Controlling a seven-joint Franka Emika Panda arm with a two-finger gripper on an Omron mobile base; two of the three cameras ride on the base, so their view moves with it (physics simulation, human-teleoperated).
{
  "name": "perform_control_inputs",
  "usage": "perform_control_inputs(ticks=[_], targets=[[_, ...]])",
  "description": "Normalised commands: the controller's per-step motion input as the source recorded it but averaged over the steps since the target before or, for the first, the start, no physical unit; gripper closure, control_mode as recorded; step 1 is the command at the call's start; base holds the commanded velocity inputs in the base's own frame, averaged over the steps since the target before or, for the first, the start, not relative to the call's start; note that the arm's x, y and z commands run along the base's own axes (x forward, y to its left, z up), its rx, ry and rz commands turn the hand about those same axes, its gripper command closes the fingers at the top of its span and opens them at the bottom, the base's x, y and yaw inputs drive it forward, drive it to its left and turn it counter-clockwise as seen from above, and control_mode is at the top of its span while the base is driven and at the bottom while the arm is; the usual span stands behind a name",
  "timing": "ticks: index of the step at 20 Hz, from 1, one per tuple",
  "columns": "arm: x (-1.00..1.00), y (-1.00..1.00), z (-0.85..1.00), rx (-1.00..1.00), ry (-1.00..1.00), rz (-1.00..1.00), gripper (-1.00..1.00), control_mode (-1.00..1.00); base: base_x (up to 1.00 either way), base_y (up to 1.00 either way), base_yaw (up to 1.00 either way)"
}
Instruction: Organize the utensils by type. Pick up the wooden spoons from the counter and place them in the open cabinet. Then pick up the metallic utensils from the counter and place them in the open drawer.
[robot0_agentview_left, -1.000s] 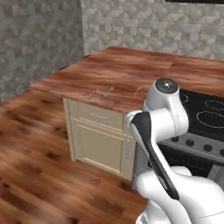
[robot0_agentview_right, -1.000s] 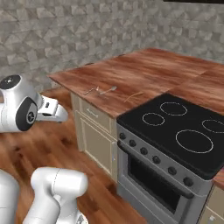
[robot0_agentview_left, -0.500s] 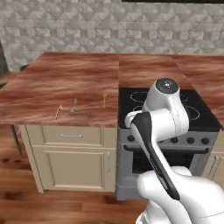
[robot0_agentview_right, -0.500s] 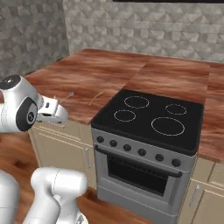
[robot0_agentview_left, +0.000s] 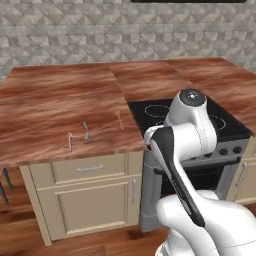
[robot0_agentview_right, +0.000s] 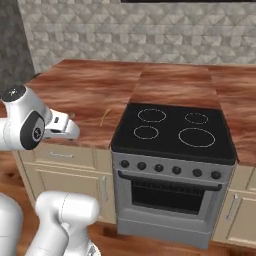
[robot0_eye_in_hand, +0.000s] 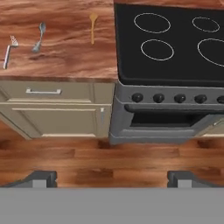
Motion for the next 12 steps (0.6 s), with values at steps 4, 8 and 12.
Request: perform_control_inputs(ticks=[4, 8, 12], targets=[[0.0, 0.0, 0.0, 0.0, 0.0, 0.0, -1.0, 1.0, 0.64, 0.62, -0.12], [0.0, 0.0, 0.0, 0.0, 0.0, 0.0, -1.0, 1.0, 0.8, 0.04, 0.1], [0.0, 0.0, 0.0, 0.0, 0.0, 0.0, -1.0, 1.0, 0.8, 0.02, 0.13]])
